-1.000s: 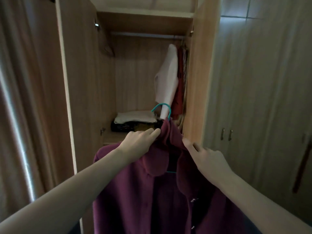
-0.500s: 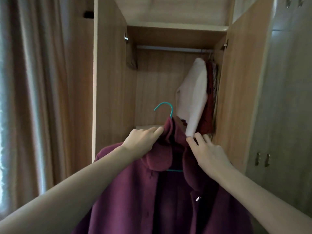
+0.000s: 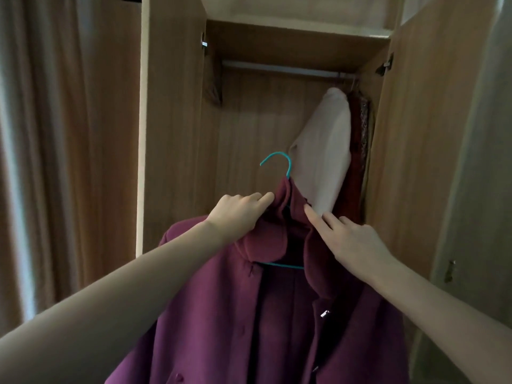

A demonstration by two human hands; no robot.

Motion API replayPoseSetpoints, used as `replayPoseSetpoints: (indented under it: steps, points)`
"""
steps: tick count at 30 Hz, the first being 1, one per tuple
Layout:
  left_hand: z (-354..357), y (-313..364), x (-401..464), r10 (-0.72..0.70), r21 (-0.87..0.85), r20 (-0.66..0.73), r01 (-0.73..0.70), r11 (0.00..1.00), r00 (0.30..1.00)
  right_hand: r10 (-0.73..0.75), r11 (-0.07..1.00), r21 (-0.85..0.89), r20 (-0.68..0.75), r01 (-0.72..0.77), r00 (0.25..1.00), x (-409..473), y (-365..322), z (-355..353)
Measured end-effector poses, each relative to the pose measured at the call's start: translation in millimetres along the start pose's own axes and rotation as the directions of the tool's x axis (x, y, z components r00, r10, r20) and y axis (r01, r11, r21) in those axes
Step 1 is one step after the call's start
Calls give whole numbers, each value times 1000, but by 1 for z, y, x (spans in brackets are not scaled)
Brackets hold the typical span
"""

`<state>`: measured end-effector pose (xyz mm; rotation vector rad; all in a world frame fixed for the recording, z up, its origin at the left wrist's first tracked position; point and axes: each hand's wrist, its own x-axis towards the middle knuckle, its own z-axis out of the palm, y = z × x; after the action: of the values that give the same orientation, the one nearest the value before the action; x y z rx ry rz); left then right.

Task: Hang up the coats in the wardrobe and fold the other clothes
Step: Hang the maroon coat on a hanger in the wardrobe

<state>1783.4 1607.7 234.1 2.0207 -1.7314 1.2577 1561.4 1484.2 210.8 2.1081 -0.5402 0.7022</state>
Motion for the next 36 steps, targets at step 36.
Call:
replayPoseSetpoints:
  steps: [36]
  points:
    - [238, -76, 324, 69, 214, -133, -39, 976, 989, 130, 991, 7, -165, -131, 978, 231, 159, 309]
